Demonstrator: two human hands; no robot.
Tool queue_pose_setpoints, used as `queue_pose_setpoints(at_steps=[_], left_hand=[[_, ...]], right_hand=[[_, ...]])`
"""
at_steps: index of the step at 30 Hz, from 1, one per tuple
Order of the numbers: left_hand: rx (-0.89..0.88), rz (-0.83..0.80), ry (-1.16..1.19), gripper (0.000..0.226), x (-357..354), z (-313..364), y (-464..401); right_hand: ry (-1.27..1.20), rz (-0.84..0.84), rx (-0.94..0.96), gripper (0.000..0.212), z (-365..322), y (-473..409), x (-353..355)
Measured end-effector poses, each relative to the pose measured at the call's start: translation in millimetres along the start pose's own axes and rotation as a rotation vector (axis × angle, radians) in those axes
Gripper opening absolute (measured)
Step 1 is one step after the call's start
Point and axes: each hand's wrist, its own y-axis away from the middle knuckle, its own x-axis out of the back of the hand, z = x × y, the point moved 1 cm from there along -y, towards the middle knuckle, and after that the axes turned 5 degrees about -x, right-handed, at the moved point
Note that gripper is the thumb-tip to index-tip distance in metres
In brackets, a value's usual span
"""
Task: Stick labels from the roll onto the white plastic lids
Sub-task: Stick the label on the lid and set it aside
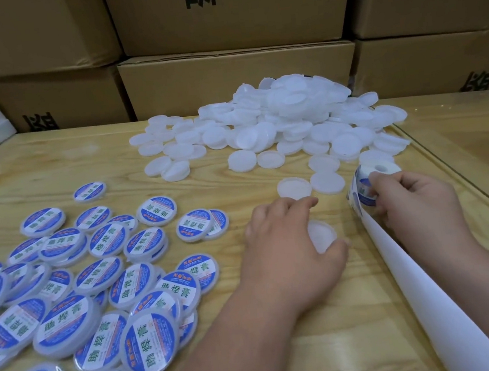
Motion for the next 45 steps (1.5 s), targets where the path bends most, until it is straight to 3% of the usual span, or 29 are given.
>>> queue_pose_setpoints(at_steps=[3,7,11,15,18,21,24,26,33,45], left_hand=[[0.043,-0.035,-0.106,0.075,-3,-1,1],[0.046,0.027,-0.040,0.070,0,-1,-1],[0.057,0.110,0.272,0.069,5,-1,-2],[0.062,0.125,0.668,0.041,11,1,0],[0.054,0.143,0.809,0.038,13,-1,1],[0.072,0.183,0.814,0.032,17,1,0],[0.147,0.171,0.752,0.007,17,1,-4],[0.134,0.128,0.735,0.016,15,1,-5],[0.023,0.096,0.761,0.017,14,6,-4],[0.010,0.045,0.788,0.010,12,2,-5]], right_hand=[[0.036,-0.005,0.012,0.044,2,-1,1],[0.098,-0.031,0.071,0.049,2,-1,-2],[0.132,-0.087,0.125,0.040,1,1,-9],[0.122,-0.161,0.071,0.018,1,8,-9],[0.098,-0.210,0.001,0.017,-4,11,-6],[0.141,-0.264,-0.093,0.026,-12,14,-4],[0.063,-0.351,-0.209,0.027,-21,19,-10],[-0.042,-0.402,-0.240,0.021,-23,22,-15],[-0.119,-0.470,-0.099,0.016,-12,27,-19],[-0.114,-0.543,-0.088,0.013,-6,22,-21]])
